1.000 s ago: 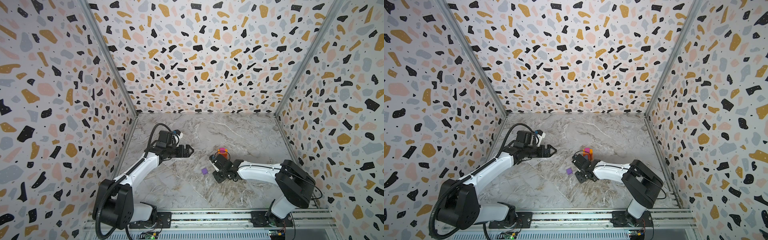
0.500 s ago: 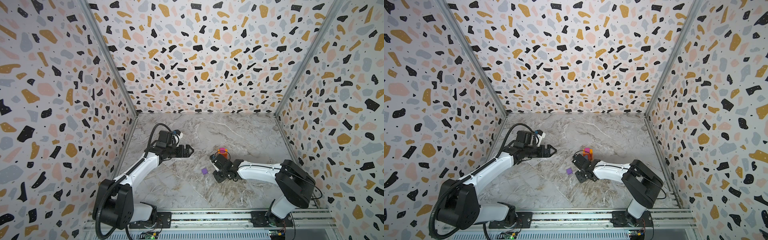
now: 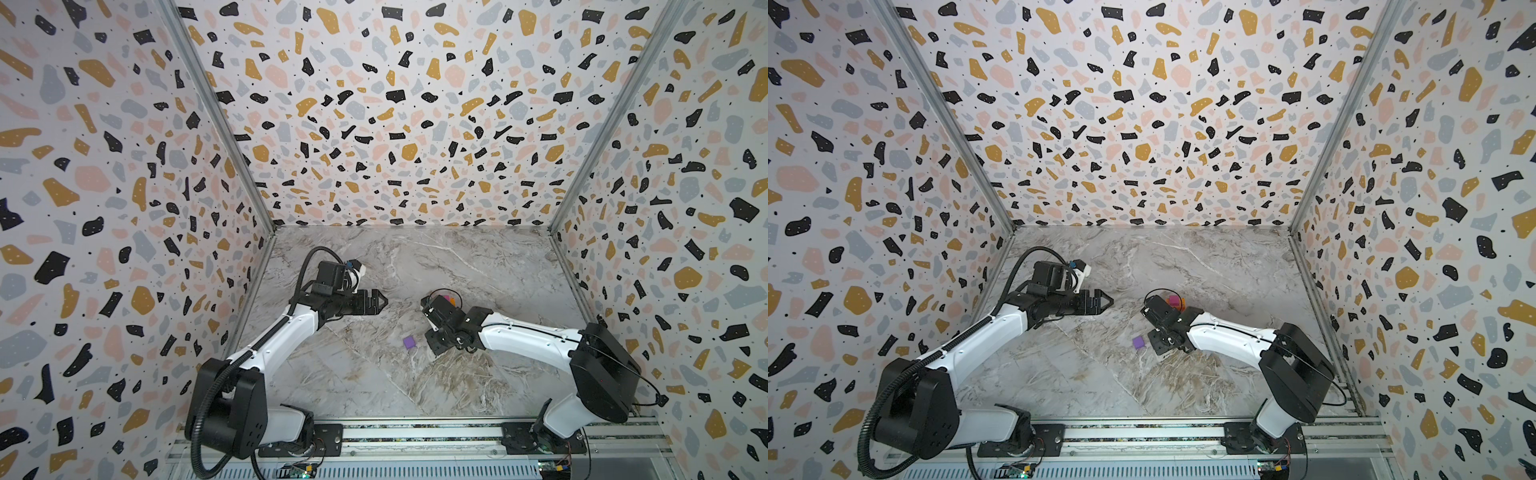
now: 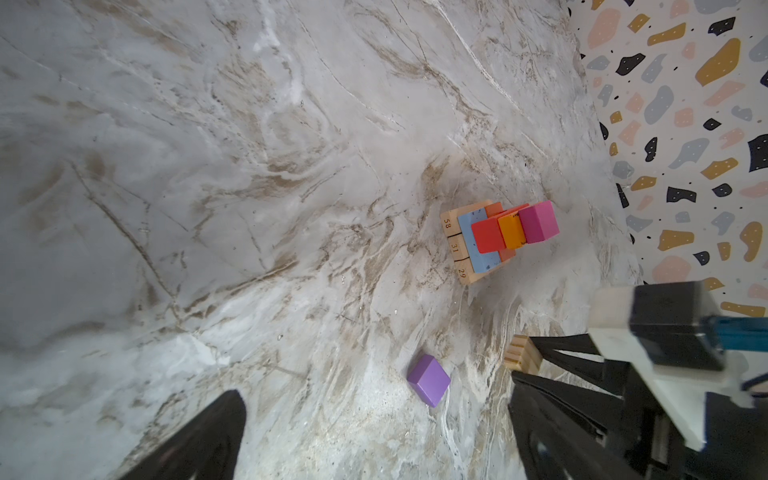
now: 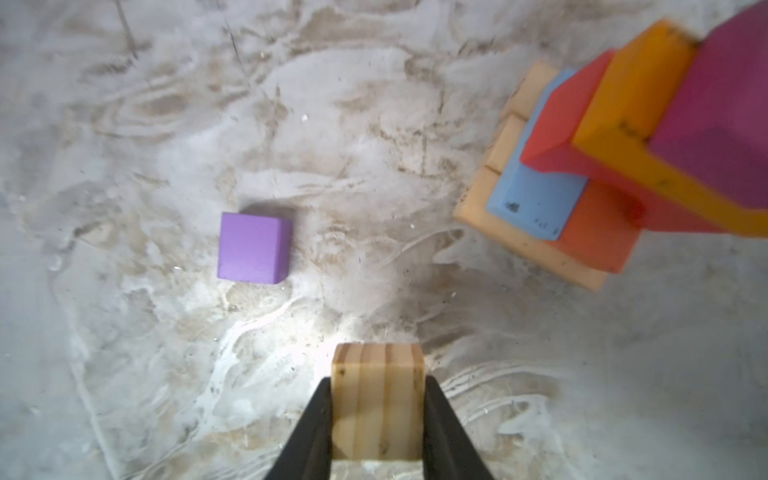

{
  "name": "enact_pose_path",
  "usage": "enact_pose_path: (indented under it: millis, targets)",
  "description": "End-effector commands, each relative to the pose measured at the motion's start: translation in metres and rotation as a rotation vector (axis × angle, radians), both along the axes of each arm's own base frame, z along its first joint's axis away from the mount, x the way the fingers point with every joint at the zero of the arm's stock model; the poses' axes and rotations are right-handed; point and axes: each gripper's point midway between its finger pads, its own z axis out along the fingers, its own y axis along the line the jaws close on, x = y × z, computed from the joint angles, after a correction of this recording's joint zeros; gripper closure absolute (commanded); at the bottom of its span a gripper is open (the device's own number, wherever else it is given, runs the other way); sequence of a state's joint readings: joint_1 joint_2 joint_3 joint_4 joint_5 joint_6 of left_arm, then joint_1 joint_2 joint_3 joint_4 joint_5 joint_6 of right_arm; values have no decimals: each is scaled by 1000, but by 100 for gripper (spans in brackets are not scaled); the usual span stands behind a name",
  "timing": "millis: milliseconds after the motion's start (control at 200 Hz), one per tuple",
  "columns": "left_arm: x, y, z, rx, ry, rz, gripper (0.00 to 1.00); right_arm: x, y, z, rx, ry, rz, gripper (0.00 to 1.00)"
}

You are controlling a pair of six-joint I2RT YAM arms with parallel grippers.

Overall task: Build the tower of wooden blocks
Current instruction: 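Close the right gripper on the light-wood cube and lift it, then carry the light-wood cube over the magenta cube on the stack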

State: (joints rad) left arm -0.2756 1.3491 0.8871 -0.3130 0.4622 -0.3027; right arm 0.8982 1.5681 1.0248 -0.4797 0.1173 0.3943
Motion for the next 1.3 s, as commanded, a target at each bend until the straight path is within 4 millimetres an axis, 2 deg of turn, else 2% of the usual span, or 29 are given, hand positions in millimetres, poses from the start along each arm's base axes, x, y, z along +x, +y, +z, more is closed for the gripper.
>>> enact_pose_path:
  millis: [0,175,335,626,806,1111,1297]
  targets:
    - [4,1,1,-1,-13,5,0,3,-8,33,24,-14,-51,75]
    - [4,1,2,0,-14,5,0,12,-13,57,56,-20,-103,75]
    - [4,1,2,-1,-15,4,0,24,-24,68,74,-2,-174,75]
    - [4,1,2,-1,-16,4,0,45,-39,77,90,8,-265,75]
    - [4,1,3,-2,-15,3,0,62,-40,84,99,1,-297,75]
    - [3,1,3,-5,-15,1,0,90,-36,75,61,-4,-336,75]
    - [4,0,5,-11,-21,-2,0,98,-34,65,49,11,-360,75]
